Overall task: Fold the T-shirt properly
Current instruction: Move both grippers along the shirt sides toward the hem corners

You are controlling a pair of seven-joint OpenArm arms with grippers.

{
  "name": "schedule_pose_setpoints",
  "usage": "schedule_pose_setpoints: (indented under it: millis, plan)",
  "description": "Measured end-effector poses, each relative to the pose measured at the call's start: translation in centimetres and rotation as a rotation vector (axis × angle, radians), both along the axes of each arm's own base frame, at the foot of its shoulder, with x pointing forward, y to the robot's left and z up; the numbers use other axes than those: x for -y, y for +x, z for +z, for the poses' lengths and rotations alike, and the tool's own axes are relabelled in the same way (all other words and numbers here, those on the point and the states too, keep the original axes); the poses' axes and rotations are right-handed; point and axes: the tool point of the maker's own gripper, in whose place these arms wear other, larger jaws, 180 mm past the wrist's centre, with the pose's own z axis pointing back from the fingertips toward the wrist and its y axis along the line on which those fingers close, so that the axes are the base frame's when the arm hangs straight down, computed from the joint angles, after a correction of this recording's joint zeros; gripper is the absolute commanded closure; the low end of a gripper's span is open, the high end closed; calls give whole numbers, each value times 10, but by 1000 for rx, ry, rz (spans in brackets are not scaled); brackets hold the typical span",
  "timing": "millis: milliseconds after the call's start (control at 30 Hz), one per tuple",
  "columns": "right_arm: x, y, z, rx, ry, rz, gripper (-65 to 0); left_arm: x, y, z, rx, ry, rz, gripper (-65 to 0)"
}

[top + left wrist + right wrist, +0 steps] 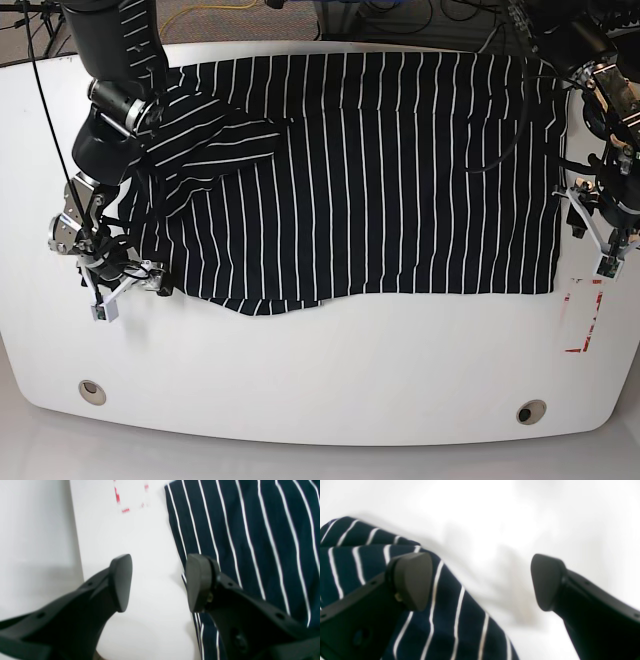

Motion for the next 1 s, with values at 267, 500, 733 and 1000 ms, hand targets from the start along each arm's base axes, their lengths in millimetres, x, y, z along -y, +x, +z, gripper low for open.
schedule_pose_setpoints:
  millis: [267,500,733,1000]
  plan:
    - [-26,0,-11,-3,42,19,-550,1,-1,-1,-2,-2,0,-325]
    - [-46,-5,-21,-2,90,28,-274,1,1,0,0,0,0,-325]
    - [-48,-14,-26,-6,78,28,-59,5,11,-11,-20,-37,-14,-331]
    - [-46,-20,-27,-2,52,29,-59,8,50,-42,-7,-240,67,-336]
